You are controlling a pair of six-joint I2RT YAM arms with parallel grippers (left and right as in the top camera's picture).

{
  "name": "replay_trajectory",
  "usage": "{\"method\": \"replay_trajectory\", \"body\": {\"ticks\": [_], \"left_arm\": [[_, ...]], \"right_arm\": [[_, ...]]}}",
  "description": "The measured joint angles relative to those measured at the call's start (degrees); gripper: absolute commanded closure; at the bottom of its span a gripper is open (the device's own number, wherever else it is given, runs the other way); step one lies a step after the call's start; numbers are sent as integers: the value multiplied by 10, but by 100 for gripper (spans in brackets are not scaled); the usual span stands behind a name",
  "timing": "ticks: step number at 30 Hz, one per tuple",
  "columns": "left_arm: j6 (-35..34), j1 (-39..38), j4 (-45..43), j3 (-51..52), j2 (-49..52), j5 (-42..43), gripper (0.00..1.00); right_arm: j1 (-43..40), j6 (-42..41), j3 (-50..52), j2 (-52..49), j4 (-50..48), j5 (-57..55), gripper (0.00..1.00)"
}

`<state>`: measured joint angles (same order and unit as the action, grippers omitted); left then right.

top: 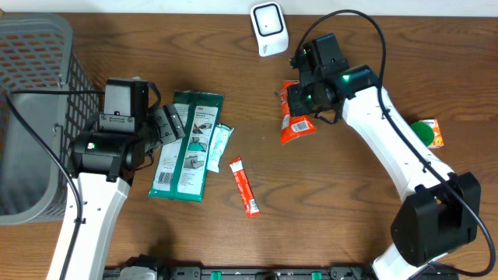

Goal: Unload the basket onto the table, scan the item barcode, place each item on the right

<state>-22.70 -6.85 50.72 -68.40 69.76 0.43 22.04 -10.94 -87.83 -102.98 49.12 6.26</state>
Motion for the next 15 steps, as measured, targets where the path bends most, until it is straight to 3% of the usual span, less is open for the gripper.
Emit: {"method": "replay_trajectory", "body": {"ticks": [10, 15], "left_arm": [[0, 0, 0, 0, 0, 0, 14], [0, 0, 0, 0, 0, 0, 14]], "right_arm": [[17, 2, -40, 9, 59, -35, 99], [22, -8, 4, 9, 3, -35, 99]]}}
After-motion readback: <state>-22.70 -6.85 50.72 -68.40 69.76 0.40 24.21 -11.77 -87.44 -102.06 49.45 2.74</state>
